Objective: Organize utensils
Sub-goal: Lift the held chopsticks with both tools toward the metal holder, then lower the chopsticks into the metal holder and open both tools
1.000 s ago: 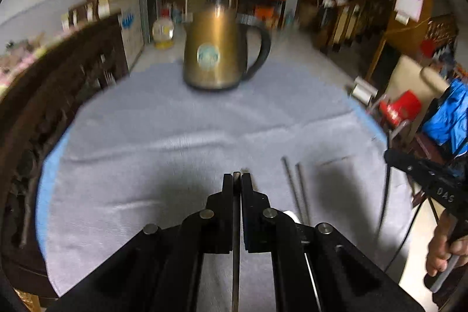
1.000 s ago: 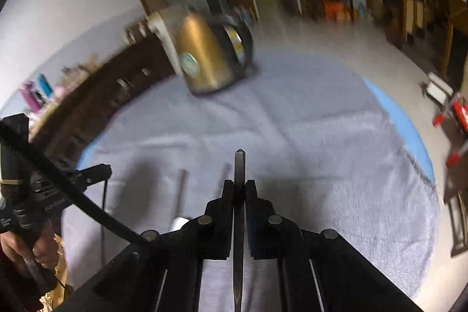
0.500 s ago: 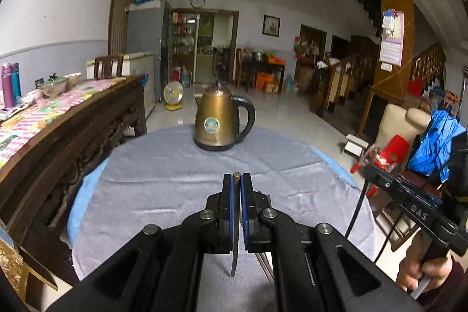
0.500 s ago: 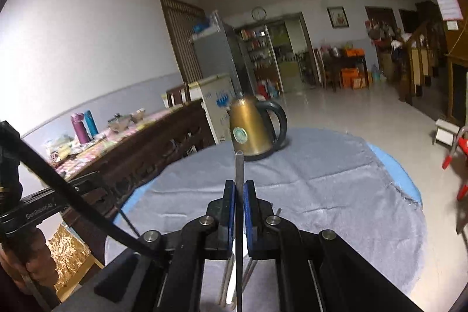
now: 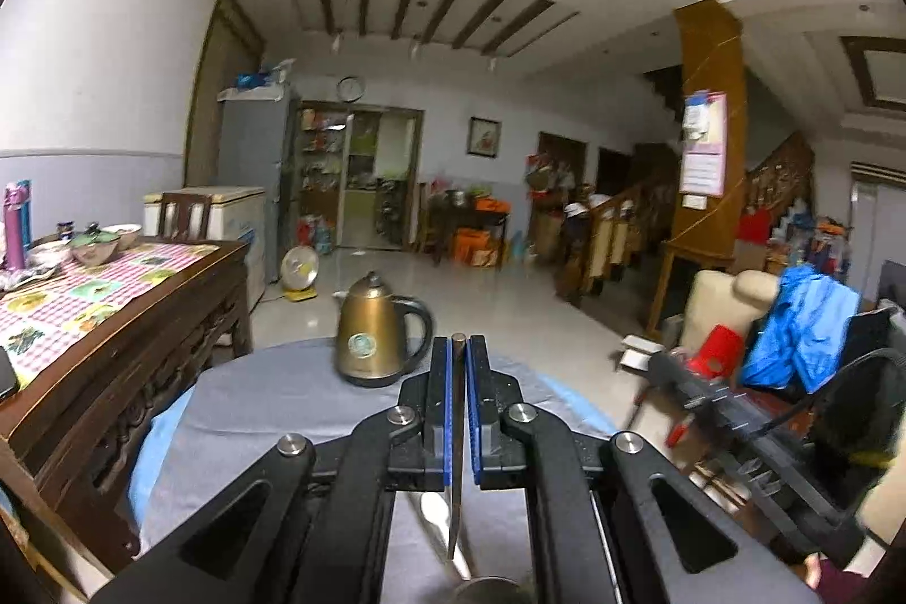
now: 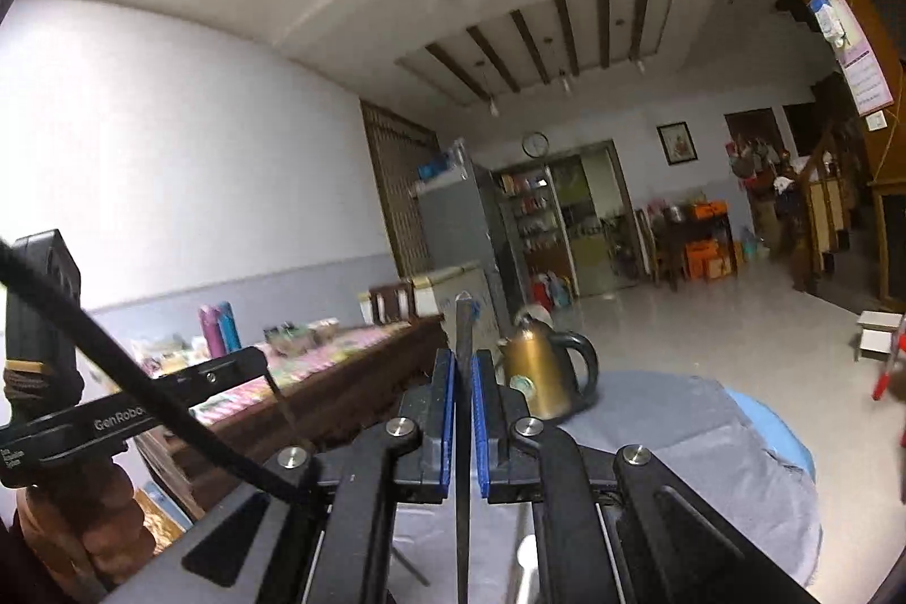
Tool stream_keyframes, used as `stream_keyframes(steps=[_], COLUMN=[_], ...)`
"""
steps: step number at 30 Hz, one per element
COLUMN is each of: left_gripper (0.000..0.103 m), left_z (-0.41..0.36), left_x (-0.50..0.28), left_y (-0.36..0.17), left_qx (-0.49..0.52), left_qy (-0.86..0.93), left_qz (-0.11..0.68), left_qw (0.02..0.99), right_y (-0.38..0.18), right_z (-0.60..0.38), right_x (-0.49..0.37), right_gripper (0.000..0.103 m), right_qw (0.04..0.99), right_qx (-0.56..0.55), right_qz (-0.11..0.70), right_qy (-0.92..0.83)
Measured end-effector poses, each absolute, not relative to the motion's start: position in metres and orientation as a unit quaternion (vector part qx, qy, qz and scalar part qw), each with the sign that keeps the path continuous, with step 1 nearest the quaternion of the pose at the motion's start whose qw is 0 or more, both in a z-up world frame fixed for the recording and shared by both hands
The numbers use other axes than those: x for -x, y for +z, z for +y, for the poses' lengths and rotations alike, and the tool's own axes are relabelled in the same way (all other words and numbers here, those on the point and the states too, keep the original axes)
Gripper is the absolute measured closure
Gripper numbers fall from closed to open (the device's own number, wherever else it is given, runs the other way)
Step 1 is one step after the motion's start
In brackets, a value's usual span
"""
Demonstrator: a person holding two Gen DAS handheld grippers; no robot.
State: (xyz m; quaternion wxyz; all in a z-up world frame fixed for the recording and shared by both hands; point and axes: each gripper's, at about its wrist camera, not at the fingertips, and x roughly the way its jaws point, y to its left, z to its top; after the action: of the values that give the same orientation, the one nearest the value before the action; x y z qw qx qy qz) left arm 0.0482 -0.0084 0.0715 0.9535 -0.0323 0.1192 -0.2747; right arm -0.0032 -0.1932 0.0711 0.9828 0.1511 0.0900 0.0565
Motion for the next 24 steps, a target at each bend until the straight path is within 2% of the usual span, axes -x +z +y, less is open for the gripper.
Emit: stream_keyframes(steps=[6, 12, 14, 16, 17, 19, 24], left_gripper=[0.098, 0.098, 0.089, 0.062, 0.059, 0.057, 0.051], left_z=[-0.024, -0.032, -0.027, -0.018, -0.012, -0.003, 0.018], left_x=[-0.036, -0.057, -0.062, -0.060, -0.057, -0.052, -0.043], left_y=[0.053, 0.009, 0.002, 0.002, 0.003, 0.007, 0.012], left_qx=[0.020, 0.013, 0.018, 0.033, 0.038, 0.038, 0.040], left_qy=[-0.297, -0.279, -0.275, -0.268, -0.263, -0.254, -0.223], left_qz=[0.161, 0.264, 0.285, 0.288, 0.282, 0.270, 0.259], left_qw=[0.941, 0.923, 0.918, 0.919, 0.922, 0.928, 0.939], right_y=[0.048, 0.008, -0.001, -0.007, -0.007, -0.006, 0.002], right_z=[-0.172, -0.174, -0.179, -0.190, -0.197, -0.210, -0.235], right_x=[0.000, -0.014, -0.018, -0.019, -0.016, -0.008, 0.013], right_gripper=[0.096, 0.096, 0.094, 0.077, 0.075, 0.065, 0.063], right_qw=[0.981, 0.963, 0.954, 0.945, 0.943, 0.942, 0.944], right_qx=[-0.131, -0.143, -0.159, -0.178, -0.193, -0.214, -0.238], right_qz=[0.129, 0.218, 0.244, 0.264, 0.261, 0.247, 0.225], right_qy=[0.064, 0.067, 0.072, 0.079, 0.076, 0.068, 0.033])
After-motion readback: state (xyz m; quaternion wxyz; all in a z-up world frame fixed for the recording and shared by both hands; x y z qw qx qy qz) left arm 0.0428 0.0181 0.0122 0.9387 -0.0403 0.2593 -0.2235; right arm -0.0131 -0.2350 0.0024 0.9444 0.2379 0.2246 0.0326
